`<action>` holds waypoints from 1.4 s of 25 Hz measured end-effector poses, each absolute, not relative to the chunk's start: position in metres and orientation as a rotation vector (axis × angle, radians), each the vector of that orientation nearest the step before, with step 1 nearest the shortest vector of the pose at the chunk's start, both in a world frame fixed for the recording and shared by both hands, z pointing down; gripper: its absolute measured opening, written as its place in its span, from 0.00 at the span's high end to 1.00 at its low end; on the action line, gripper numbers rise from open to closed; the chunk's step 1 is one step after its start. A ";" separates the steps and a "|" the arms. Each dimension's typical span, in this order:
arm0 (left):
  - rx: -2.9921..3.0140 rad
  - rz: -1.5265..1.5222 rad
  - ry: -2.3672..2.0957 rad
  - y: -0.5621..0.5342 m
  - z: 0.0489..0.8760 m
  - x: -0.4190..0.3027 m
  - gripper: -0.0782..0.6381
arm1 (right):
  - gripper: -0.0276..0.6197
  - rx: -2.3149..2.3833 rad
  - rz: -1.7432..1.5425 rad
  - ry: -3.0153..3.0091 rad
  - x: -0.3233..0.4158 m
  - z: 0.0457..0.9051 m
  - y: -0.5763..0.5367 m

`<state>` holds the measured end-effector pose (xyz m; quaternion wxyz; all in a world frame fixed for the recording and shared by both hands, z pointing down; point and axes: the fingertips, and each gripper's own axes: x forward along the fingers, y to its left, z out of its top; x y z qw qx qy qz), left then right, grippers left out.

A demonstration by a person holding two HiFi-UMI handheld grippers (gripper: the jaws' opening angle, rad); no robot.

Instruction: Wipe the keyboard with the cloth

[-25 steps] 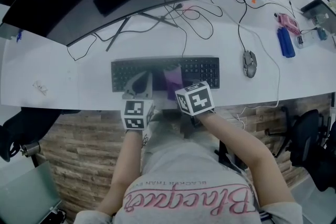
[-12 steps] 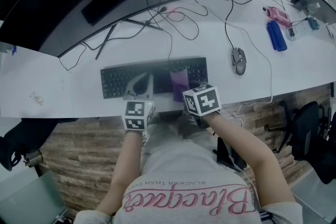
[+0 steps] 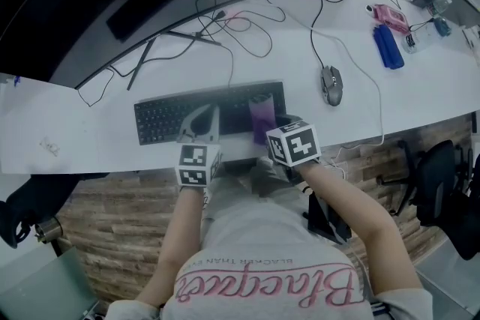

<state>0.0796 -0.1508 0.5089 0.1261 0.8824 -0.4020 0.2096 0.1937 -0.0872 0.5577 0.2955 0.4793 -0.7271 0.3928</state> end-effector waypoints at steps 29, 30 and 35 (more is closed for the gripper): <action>2.672 0.621 -1.293 -0.165 0.452 0.050 0.88 | 0.82 1.753 0.529 -1.836 0.297 0.459 -0.139; 2.671 0.610 -1.308 -0.166 0.448 0.046 0.88 | 0.82 1.763 0.483 -1.867 0.289 0.447 -0.143; 2.696 0.528 -1.383 -0.174 0.418 0.031 0.88 | 0.82 1.747 0.217 -2.025 0.237 0.386 -0.162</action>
